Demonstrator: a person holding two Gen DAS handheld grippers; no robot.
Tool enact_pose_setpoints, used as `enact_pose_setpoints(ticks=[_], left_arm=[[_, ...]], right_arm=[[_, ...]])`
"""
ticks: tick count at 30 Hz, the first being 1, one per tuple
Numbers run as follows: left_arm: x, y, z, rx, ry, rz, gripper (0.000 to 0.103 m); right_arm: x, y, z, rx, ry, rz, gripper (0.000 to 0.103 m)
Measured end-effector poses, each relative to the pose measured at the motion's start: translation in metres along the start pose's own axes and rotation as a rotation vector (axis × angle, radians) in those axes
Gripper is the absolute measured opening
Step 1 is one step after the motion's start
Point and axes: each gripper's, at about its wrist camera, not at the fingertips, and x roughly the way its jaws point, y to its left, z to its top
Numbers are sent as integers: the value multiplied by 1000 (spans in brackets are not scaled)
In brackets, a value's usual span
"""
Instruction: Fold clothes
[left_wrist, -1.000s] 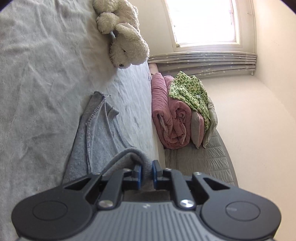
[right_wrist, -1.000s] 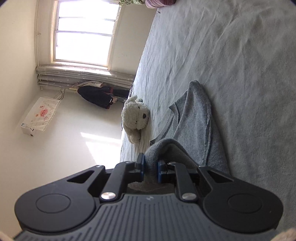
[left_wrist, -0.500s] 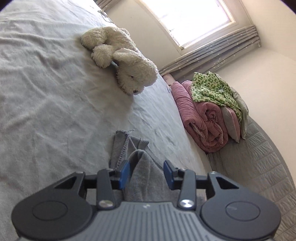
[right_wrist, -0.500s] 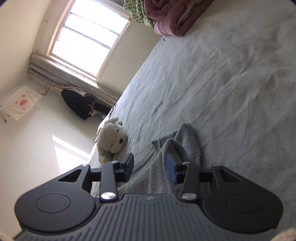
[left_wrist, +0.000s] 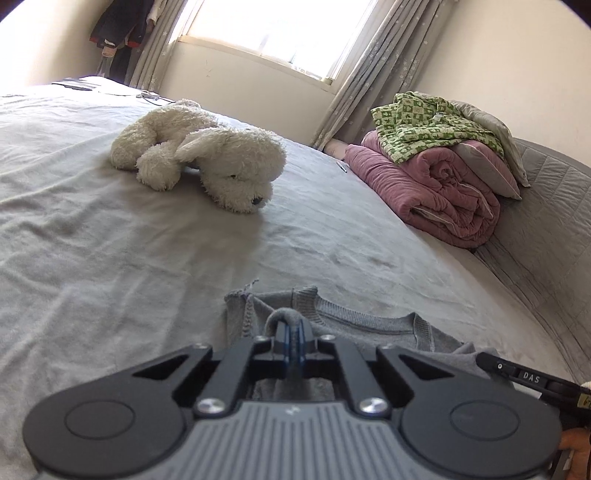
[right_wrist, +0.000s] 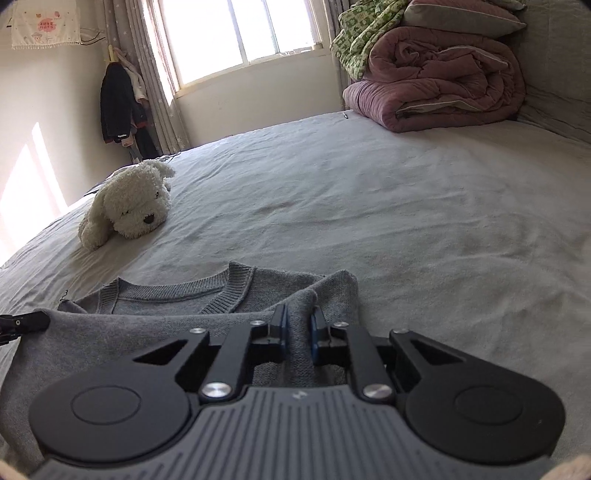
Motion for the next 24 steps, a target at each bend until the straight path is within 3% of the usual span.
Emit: enact_pose_setpoints(ticks=[5, 11, 17, 24], left_arm=[[20, -10, 20, 33, -25, 51, 4], [61, -4, 14, 43, 4, 147, 5], [76, -13, -9, 174, -18, 216, 6], [72, -3, -7, 120, -27, 183, 8]], right_arm=[[11, 5, 25, -32, -67, -44, 13], [54, 0, 33, -14, -29, -89, 13], [76, -14, 20, 54, 24, -94, 15], [72, -23, 18, 120, 10, -58, 16]])
